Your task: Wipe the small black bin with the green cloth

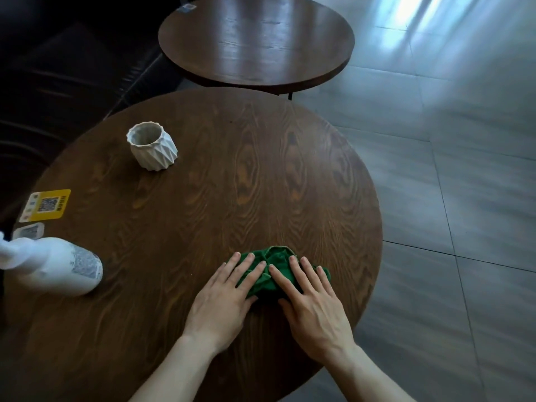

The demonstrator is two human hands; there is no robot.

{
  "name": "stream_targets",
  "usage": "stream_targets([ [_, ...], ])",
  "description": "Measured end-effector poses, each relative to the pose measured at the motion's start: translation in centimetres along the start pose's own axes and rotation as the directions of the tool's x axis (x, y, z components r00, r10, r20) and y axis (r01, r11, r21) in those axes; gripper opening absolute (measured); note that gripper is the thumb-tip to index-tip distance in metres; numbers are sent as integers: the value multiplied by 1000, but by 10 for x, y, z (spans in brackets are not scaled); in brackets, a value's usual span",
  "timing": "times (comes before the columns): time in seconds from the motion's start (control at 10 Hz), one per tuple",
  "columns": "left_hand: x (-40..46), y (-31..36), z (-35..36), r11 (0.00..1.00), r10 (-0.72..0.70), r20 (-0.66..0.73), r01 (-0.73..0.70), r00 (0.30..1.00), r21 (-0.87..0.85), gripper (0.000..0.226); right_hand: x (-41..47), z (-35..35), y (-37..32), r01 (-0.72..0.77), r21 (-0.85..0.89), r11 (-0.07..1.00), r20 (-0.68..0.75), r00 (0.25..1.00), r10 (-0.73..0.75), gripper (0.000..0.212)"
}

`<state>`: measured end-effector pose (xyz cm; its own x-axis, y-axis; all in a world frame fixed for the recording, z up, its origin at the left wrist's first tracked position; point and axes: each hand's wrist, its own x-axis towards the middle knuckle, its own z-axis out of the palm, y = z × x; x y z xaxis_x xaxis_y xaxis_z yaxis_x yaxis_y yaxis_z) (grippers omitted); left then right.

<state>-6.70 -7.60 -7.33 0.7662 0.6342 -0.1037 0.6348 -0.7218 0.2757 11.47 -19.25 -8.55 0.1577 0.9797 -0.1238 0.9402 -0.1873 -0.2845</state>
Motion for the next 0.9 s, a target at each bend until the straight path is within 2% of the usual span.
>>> stream_targets([
  [0.2, -17, -6, -11, 1000, -21, 10, 21, 1000, -7, 74, -8, -9, -2, -70, 12, 997, 47, 996, 69, 66],
  [0.5, -54, -9, -38, 999, -26, -13, 25, 1000, -30, 72, -34, -29, -22, -183, 4, 983, 92, 979, 182, 67],
  [0.7, -82, -2, -74, 997, -48, -24, 47, 999, -54, 70, -60, -54, -43, -221, -16, 975, 115, 968, 222, 62],
  [0.8, -99, -1, -99, 994, -103, -33, 101, 994, -45, 68, -74, -76, -60, -247, -24, 969, 101, 963, 248, 60],
  [0.9, -120, -2, -125, 997, -78, -10, 78, 997, 2, 68, -90, -97, -79, -240, -57, 969, 105, 964, 245, 58],
])
